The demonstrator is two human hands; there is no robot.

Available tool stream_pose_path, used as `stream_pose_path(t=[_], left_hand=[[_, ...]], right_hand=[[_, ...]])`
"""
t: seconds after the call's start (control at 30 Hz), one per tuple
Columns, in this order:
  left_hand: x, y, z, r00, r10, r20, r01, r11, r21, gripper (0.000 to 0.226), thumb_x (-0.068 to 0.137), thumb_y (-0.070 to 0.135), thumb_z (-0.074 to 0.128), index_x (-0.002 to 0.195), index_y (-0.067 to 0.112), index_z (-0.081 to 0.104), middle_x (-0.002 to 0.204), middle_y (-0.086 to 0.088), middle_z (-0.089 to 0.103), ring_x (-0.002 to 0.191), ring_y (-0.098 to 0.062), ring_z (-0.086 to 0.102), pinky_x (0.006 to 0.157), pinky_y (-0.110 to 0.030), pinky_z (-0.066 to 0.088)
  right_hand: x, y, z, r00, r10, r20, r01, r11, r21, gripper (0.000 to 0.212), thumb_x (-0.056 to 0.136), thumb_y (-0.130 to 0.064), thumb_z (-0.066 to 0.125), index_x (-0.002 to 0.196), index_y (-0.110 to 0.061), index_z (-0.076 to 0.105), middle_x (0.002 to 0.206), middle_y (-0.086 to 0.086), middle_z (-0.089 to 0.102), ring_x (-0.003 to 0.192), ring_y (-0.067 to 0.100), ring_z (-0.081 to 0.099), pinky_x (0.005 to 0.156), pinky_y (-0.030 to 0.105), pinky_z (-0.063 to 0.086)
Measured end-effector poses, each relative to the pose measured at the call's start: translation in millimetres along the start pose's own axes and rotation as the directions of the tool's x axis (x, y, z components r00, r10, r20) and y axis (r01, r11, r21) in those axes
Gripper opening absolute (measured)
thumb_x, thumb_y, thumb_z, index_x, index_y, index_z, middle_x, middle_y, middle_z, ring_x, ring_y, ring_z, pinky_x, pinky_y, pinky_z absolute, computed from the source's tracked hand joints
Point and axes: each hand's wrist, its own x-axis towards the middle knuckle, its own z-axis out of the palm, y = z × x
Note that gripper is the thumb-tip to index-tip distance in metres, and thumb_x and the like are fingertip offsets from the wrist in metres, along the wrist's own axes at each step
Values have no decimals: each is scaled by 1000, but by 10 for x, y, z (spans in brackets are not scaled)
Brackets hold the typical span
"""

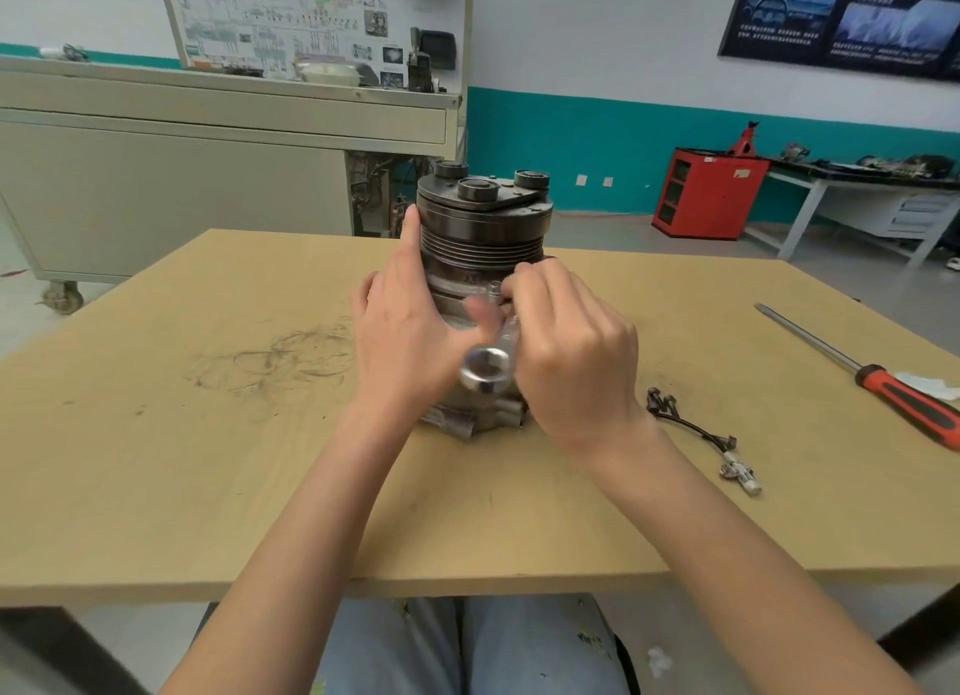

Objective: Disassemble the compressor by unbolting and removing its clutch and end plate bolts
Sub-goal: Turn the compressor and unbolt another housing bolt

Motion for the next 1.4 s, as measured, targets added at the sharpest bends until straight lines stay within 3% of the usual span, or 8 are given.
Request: stream_pose_path(t=[0.1,0.27,0.5,0.6,0.73,0.93,1.13,1.4], left_hand=[[-73,24,-20,995,98,7,-99,994,40,109,68,69,53,154,14,15,143,1,49,128,-19,46,110,-37,23],[-56,1,-20,994,109,-1,-108,992,58,111,67,72,54,154,13,16,143,-1,49,129,-20,46,110,-39,24],[-64,7,-20,994,108,0,-108,993,52,111,67,70,55,154,13,16,142,-1,49,128,-20,47,110,-38,23],[-67,-2,-15,994,110,-2,-110,993,48,110,67,69,57,154,14,16,142,2,50,127,-19,47,110,-37,23],[-64,-6,-11,994,111,-10,-110,993,44,111,66,72,53,153,15,16,142,3,49,127,-17,46,110,-38,23],[-66,0,-5,994,107,-21,-106,993,54,111,66,74,51,153,13,18,141,2,50,127,-17,46,109,-39,25],[-61,-8,-5,996,85,-27,-82,993,80,110,65,73,50,152,11,23,136,-2,55,123,-19,48,107,-37,26],[5,-19,2,998,27,50,-28,999,25,99,72,56,49,155,21,7,131,-1,59,124,-19,50,114,-36,20]], right_hand=[[-134,198,-22,950,300,80,-289,759,584,40,100,-23,34,82,-2,63,85,7,66,76,27,66,66,30,55],[-184,722,153,493,594,635,-602,-293,742,37,101,-19,25,86,-7,57,85,11,73,74,27,71,63,29,56],[-22,1064,365,376,331,865,-638,-585,501,46,103,-35,28,84,-7,59,87,15,73,63,16,69,53,19,54],[135,1062,228,385,525,759,-651,-429,627,61,101,-45,25,77,-5,64,85,18,73,59,19,69,50,20,54],[327,879,-29,530,711,462,-705,67,706,52,102,-38,33,72,-8,62,69,9,72,57,25,70,47,22,55],[423,512,-133,924,287,251,-375,808,455,46,96,-31,46,77,6,66,65,15,67,55,27,66,54,47,55],[367,261,-151,992,-50,115,25,978,205,40,90,-31,52,69,2,62,57,13,59,46,28,58,41,30,43],[154,15,72,964,-267,-14,263,955,-135,26,84,-2,57,60,-11,57,54,4,51,42,15,48,38,25,31]])
